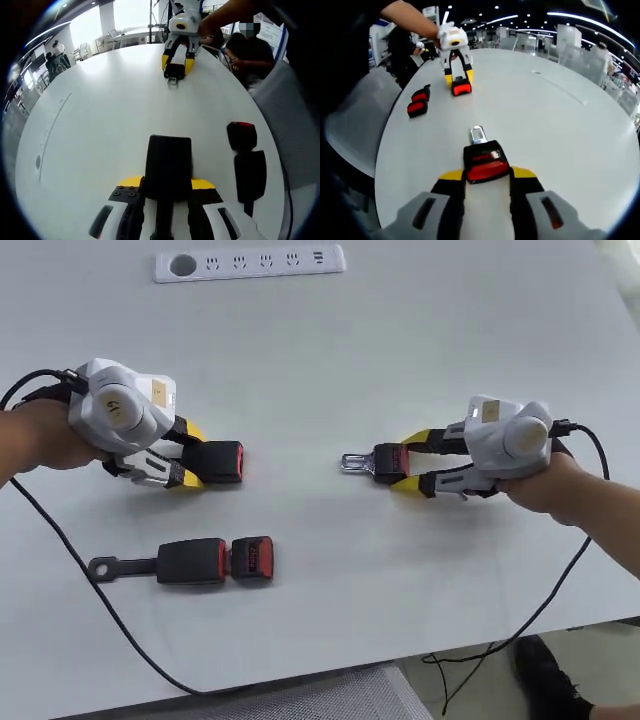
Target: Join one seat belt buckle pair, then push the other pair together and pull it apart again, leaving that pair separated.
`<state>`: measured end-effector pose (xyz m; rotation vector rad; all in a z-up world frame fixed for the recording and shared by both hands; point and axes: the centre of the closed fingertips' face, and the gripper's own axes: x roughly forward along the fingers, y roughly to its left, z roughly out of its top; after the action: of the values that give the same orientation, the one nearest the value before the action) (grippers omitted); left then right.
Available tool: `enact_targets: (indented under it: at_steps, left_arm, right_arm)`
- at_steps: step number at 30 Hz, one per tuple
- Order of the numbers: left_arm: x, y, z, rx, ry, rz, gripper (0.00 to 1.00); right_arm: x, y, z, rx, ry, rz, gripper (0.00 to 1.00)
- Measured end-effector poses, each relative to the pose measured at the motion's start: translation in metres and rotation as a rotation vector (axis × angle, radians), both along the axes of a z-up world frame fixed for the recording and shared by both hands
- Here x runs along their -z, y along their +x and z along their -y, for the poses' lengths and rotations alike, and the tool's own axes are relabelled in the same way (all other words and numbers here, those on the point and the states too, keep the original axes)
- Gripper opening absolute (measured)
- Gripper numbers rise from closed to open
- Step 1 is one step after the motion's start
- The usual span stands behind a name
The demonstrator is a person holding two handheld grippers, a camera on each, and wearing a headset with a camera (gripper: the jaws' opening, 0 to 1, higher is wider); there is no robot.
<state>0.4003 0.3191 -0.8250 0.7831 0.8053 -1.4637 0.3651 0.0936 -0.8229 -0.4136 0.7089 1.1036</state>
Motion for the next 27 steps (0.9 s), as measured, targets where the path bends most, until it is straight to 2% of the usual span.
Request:
enact_targets:
  at_steps: [5, 8, 9, 10, 11, 12, 13, 14, 15, 16, 18, 19, 20, 21, 22, 24, 26, 27]
  left_arm:
    - [0.000, 0.000, 0.000, -0.016, -0.001, -0.005, 0.34]
    - [0.000, -0.001, 0.001, -0.039, 0.010, -0.011, 0.36]
    - [-0.001, -0.007, 0.003, -0.062, 0.007, -0.055, 0.40]
    - [-0.003, -0.010, 0.005, -0.077, -0.005, -0.082, 0.45]
    - [-0.004, -0.009, 0.006, -0.121, -0.011, -0.083, 0.50]
    - [-0.005, -0.006, 0.003, -0.122, -0.003, -0.065, 0.55]
    - [-0.008, -0.003, 0.004, -0.136, -0.017, -0.042, 0.60]
    - [-0.013, 0.000, 0.004, -0.182, -0.040, -0.039, 0.63]
    - [-0.017, -0.001, 0.005, -0.214, -0.062, -0.055, 0.66]
    - [-0.023, 0.001, 0.005, -0.260, -0.095, -0.056, 0.72]
    - [-0.032, 0.006, 0.002, -0.345, -0.128, -0.051, 0.78]
    - [-0.034, 0.008, -0.002, -0.371, -0.127, -0.037, 0.80]
    - [-0.037, 0.010, -0.007, -0.382, -0.121, -0.009, 0.82]
    - [-0.040, 0.008, -0.007, -0.395, -0.134, -0.002, 0.83]
    - [-0.044, 0.004, -0.007, -0.424, -0.161, -0.012, 0.85]
    - [-0.049, 0.001, -0.009, -0.462, -0.180, -0.018, 0.90]
    - [-0.055, -0.002, -0.012, -0.509, -0.196, -0.020, 0.93]
    - [-0.060, -0.004, -0.014, -0.523, -0.208, -0.009, 0.94]
  right_arm:
    - [0.000, 0.000, -0.002, -0.003, 0.002, -0.006, 0.36]
    - [0.000, -0.001, -0.006, 0.009, 0.002, -0.010, 0.45]
    - [0.000, -0.002, -0.006, 0.030, 0.014, -0.026, 0.52]
    - [0.000, -0.001, -0.005, 0.059, 0.016, -0.031, 0.56]
    - [-0.001, 0.001, -0.004, 0.077, 0.017, -0.027, 0.59]
    - [-0.002, 0.003, -0.002, 0.115, 0.017, -0.026, 0.63]
    - [-0.005, 0.005, -0.003, 0.140, 0.034, -0.021, 0.65]
    - [-0.009, 0.007, -0.003, 0.175, 0.047, -0.013, 0.68]
    - [-0.013, 0.008, -0.002, 0.204, 0.058, -0.010, 0.71]
    - [-0.017, 0.010, -0.002, 0.244, 0.079, -0.010, 0.72]
    - [-0.022, 0.013, 0.000, 0.304, 0.091, 0.006, 0.77]
    - [-0.026, 0.015, 0.002, 0.335, 0.083, 0.023, 0.81]
    - [-0.030, 0.016, 0.002, 0.365, 0.094, 0.039, 0.84]
    - [-0.033, 0.016, 0.002, 0.387, 0.101, 0.053, 0.86]
    - [-0.036, 0.017, 0.002, 0.410, 0.104, 0.062, 0.88]
    - [-0.043, 0.016, 0.001, 0.442, 0.100, 0.093, 0.93]
    - [-0.044, 0.014, 0.000, 0.464, 0.113, 0.088, 0.93]
    - [-0.049, 0.010, -0.003, 0.468, 0.109, 0.095, 0.93]
